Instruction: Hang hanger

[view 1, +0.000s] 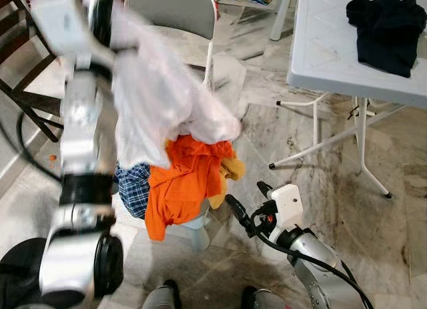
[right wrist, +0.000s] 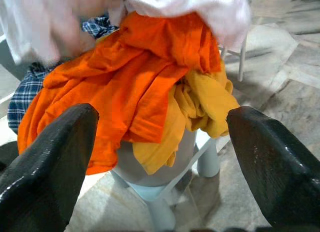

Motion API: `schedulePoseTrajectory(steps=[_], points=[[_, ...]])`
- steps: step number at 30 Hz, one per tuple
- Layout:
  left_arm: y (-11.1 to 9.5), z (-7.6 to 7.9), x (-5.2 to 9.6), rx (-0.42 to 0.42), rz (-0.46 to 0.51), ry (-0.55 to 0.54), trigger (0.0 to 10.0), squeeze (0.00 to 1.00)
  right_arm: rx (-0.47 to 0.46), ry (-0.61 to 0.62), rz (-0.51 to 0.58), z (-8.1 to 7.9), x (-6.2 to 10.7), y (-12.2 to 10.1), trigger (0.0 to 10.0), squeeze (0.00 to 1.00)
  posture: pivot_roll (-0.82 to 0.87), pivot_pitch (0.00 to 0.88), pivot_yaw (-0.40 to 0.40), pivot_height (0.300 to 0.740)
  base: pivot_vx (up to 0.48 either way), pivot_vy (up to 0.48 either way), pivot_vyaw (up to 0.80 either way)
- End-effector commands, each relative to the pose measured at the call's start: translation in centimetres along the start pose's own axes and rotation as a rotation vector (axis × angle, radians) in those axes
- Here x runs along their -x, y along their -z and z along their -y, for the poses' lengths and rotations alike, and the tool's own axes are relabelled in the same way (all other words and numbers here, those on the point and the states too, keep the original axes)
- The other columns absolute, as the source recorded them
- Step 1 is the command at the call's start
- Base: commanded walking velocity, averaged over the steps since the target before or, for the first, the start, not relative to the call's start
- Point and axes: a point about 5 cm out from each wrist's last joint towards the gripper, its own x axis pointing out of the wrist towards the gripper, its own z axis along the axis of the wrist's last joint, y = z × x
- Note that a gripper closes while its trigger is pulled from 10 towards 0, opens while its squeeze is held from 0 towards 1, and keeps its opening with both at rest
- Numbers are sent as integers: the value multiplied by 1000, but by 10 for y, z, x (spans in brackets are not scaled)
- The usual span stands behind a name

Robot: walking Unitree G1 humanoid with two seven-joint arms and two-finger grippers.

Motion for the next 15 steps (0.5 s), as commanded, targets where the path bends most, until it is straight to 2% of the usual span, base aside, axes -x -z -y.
schedulePoseTrajectory(steps=[1,5,6,7,9,11,15], points=[[12,-25,13,-61,-35,-65,0,0,-3,-21,-23,-4,1,6,10000,0,-19,206,9,740,0,0,0],[44,-47,33,-109,-155,-127,0,0,2,-43,-24,-6,-2,5,10000,0,-10,209,-2,740,0,0,0],[62,-56,44,-152,-232,-140,0,0,4,-48,-24,-6,-3,4,10000,0,-6,210,-3,740,0,0,0],[69,-60,49,-174,-269,-144,0,0,4,-49,-24,-6,-3,4,10000,0,-6,210,-3,740,0,0,0],[87,-69,62,-145,-352,-188,0,0,7,-50,-23,-5,-4,4,10000,0,-8,214,-4,740,0,0,0],[94,-73,68,-140,-386,-210,0,0,8,-50,-22,-5,-4,3,10000,0,-14,214,-4,740,0,0,0],[99,-78,75,-183,-401,-206,0,0,9,-47,-24,-5,-2,4,10000,0,-21,215,0,740,0,0,0]])
